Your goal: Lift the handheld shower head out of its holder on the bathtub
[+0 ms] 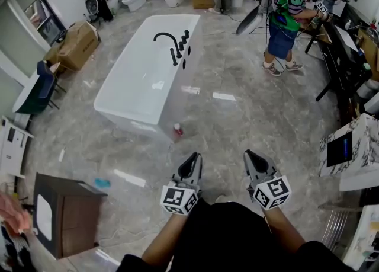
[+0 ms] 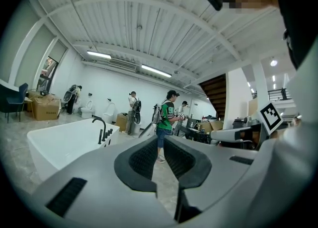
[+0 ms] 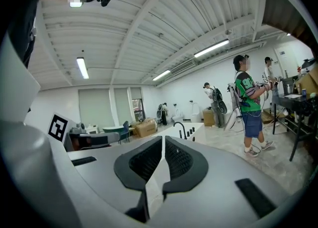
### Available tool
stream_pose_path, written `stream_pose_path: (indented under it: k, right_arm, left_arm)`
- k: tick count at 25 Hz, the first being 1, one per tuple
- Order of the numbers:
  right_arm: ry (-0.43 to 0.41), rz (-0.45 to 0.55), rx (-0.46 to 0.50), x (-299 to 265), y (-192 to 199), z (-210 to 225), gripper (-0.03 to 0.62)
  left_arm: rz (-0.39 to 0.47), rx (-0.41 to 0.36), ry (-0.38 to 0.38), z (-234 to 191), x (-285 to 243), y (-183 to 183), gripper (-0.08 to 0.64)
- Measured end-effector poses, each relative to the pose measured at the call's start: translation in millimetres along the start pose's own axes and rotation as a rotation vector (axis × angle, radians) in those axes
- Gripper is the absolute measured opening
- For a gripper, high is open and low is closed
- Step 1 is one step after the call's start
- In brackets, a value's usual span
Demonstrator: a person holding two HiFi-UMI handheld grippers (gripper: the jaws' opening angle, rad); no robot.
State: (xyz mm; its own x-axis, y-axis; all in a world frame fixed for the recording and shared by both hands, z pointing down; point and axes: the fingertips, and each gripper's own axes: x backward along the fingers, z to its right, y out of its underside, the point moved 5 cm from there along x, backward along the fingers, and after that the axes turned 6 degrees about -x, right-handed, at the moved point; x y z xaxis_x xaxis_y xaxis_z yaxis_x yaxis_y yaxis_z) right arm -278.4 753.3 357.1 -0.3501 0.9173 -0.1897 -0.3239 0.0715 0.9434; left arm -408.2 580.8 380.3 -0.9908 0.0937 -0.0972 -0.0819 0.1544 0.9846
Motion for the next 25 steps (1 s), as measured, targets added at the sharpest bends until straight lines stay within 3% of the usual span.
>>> stream_pose_path:
  k: [2,3,5,7,11,25]
  right_arm:
    - [0.002,0.003,0.013,-1.2,0.3,-1.2,0.003]
    - [0.009,0.003,0.011,-2.3,1.2,-0.8,0.037]
    - [0.037,-0.004,-0.001,-3.4,3.4,2.3,0.176]
    - [0.066,-0.011,-0.004,-2.0,6.0,5.9,0.221]
    - [0.081,-0.019,0.002,3.5,8.1,9.7,0.241]
    - [-0.006,-0.060,-0.028,7.4,27.8,21.7,0.241]
  left_arm:
    - [0.002,-0.009,-0.009,-2.9,2.7,0.1,0.046]
    - [0.003,-0.012,-0.012,-4.5,3.4,0.5,0.077]
    - [-0.002,-0.005,-0.015,-7.1,3.2,2.7,0.159]
    - [-0.013,0.005,-0.014,-8.0,2.6,5.5,0.236]
    - [-0.026,-0.006,-0.027,-8.7,3.1,9.6,0.284]
    - [-0.062,-0.027,-0.059,9.4,-0.9,22.2,0.285]
